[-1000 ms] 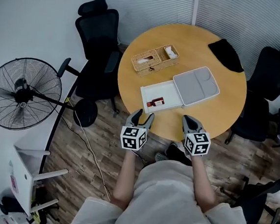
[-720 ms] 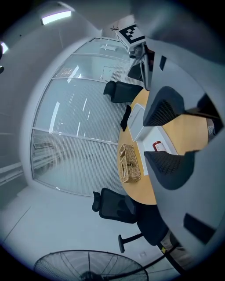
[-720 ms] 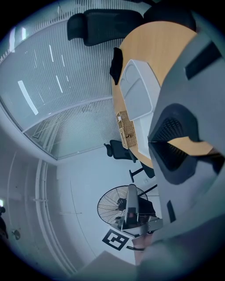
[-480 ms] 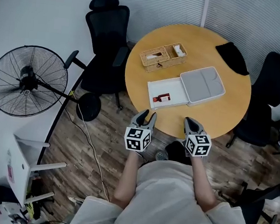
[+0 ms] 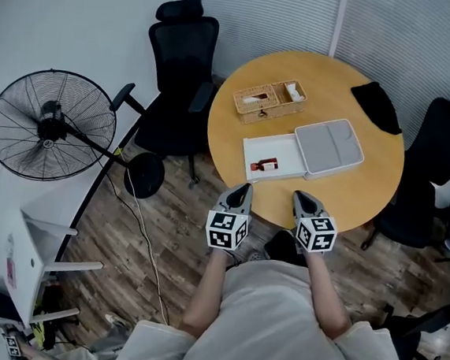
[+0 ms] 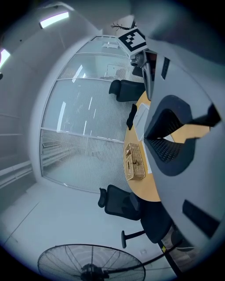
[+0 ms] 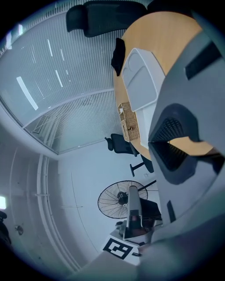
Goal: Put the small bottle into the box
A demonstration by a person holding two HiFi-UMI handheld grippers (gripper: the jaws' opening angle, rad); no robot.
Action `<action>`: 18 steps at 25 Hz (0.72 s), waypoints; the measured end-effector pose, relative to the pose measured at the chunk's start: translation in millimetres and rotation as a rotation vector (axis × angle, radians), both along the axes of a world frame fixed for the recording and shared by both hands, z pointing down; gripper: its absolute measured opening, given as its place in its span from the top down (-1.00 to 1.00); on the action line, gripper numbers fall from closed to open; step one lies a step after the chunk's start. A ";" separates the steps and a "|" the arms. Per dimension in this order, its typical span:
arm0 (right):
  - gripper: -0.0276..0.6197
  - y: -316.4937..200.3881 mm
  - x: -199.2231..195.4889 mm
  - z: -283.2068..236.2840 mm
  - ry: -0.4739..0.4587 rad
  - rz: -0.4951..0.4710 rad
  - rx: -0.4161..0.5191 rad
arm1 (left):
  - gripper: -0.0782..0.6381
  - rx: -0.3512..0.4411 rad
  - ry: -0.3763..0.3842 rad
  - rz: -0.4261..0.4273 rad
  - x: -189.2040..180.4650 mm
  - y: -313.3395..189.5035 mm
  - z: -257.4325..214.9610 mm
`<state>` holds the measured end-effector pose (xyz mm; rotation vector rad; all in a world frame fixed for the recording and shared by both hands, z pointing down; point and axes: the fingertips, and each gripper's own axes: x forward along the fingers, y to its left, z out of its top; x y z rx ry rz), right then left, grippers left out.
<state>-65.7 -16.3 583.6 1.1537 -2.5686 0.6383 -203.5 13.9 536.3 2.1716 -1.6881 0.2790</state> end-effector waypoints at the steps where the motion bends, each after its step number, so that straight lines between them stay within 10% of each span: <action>1: 0.86 1.7 -2.7 3.5 0.001 -0.013 -0.011 | 0.70 -0.003 -0.003 -0.002 0.3 1.6 1.6; 18: 0.86 16.9 -18.1 14.8 0.012 -0.077 -0.034 | 0.70 -0.016 0.003 -0.012 -0.7 9.2 7.1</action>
